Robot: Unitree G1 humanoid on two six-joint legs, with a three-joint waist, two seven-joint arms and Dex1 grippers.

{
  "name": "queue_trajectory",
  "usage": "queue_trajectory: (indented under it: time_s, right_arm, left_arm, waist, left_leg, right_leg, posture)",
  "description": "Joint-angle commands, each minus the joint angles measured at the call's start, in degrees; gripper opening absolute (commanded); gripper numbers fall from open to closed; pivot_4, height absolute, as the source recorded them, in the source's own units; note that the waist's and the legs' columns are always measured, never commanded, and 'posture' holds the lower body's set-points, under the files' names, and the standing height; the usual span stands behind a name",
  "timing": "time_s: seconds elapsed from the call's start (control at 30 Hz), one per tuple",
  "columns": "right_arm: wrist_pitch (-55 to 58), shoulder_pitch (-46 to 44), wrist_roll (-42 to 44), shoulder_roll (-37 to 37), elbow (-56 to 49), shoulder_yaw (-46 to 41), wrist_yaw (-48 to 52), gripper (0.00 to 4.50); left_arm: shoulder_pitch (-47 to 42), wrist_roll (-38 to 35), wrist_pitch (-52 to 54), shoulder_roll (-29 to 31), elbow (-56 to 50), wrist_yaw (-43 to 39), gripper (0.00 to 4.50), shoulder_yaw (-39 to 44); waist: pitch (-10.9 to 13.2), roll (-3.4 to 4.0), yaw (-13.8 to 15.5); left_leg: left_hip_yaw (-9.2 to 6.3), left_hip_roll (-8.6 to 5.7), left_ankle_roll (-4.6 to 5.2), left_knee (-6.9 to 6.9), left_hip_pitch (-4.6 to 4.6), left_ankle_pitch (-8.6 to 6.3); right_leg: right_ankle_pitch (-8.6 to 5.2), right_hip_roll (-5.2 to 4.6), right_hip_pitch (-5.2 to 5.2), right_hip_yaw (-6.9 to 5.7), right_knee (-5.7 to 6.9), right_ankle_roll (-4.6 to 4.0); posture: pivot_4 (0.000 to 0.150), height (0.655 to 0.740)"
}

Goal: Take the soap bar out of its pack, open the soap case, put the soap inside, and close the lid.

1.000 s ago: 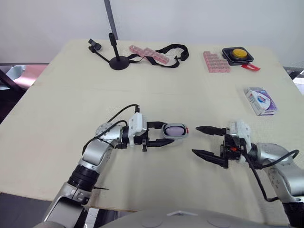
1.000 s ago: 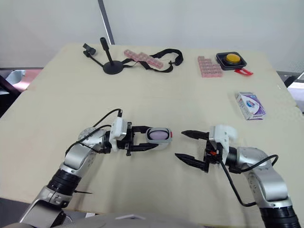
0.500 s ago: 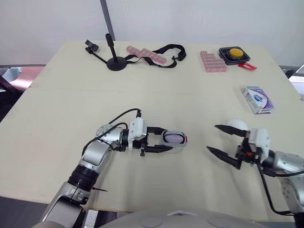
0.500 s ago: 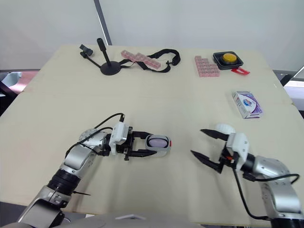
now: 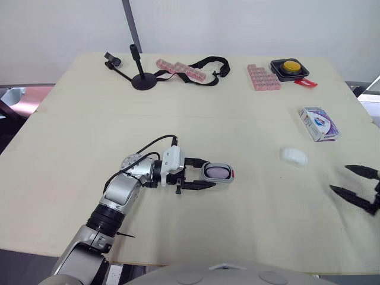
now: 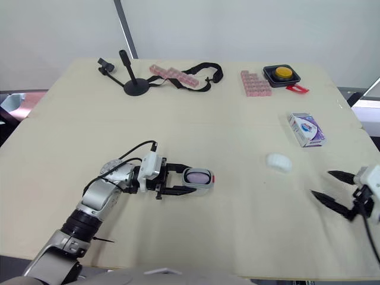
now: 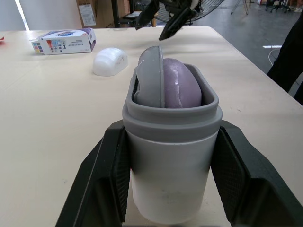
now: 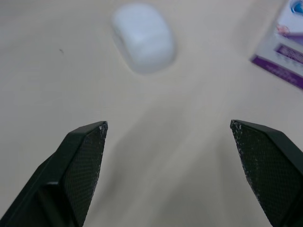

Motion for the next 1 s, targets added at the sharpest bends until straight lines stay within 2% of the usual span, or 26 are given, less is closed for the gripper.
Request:
queue_trajectory:
  time_s: [0.03, 0.13, 0.3, 0.4, 0.53, 0.7, 1.0]
  right_arm:
    - [9.0, -5.6, -3.3, -9.2, -1.0, 4.7, 2.0, 4.43]
    - [16.7, -14.7, -6.2, -15.9, -3.4, 12.0, 2.6, 4.43]
    - [30.4, -30.8, -7.5, -21.0, -9.6, 25.4, 8.7, 4.43]
    - [35.9, -40.3, -9.4, -20.9, -10.8, 32.8, 12.7, 4.43]
    - [38.7, -50.7, -14.4, -18.1, -9.5, 42.1, 15.8, 4.43]
    - [39.8, -55.5, -18.4, -14.3, -8.1, 47.6, 16.2, 4.43]
    - [39.6, -55.1, -21.1, -9.1, -6.9, 50.1, 14.3, 4.43]
  left_arm:
    - [-0.4, -0.3, -0.4, -0.5, -1.5, 0.3, 1.86, -0.5]
    - [-0.4, -0.1, -0.4, -0.8, -1.7, 0.6, 1.86, -0.6]
    - [-0.4, 0.0, -0.3, -1.0, -1.9, 1.1, 1.86, -1.0]
    - [-0.6, 0.0, -0.4, -1.3, -1.9, 1.5, 1.86, -1.0]
    - [-0.4, -0.1, -0.8, -1.4, -1.8, 1.3, 1.86, -1.3]
    - [0.2, 0.2, -1.2, -1.3, -1.9, 1.4, 1.86, -1.7]
    - [-0.2, 0.1, -0.6, -1.5, -2.6, 1.8, 1.86, -2.1]
  waist:
    - [0.0, 0.09, -0.3]
    - [-0.1, 0.31, -0.4]
    - [-0.1, 0.40, 0.4]
    - [-0.1, 0.48, 0.9]
    - [-0.1, 0.47, 1.2]
    - [-0.1, 0.47, 1.0]
    - [-0.1, 0.47, 1.0]
  left_leg:
    - [-0.02, 0.01, 0.00, -0.01, 0.03, 0.00]
    - [-0.09, 0.02, 0.03, -0.02, 0.20, -0.01]
    - [-0.26, 0.15, 0.39, 0.04, 0.23, -0.20]
    - [-0.29, 0.22, 0.53, 0.68, 0.00, -0.28]
    - [-0.18, 0.19, 0.54, 0.88, -0.29, -0.29]
    - [0.10, 0.15, 0.53, 0.87, -0.38, -0.28]
    - [0.17, 0.15, 0.51, 0.84, -0.37, -0.28]
  right_leg:
    - [0.00, 0.05, 0.05, -0.04, -0.03, 0.00]
    - [0.01, 0.19, 0.34, -0.12, -0.19, 0.02]
    - [0.00, 0.10, 0.40, -0.32, -0.16, 0.02]
    - [-0.01, 0.21, 0.02, -0.45, 0.56, 0.00]
    - [-0.01, -0.13, -0.33, -0.44, 0.96, -0.01]
    - [-0.02, -0.22, -0.55, -0.21, 0.99, -0.02]
    - [-0.02, -0.20, -0.58, -0.05, 1.02, -0.02]
  posture:
    - [0.150, 0.7143]
    - [0.150, 0.7143]
    - [0.150, 0.7143]
    - [0.150, 0.7143]
    - [0.150, 0.7143]
    - [0.150, 0.7143]
    - [0.150, 0.7143]
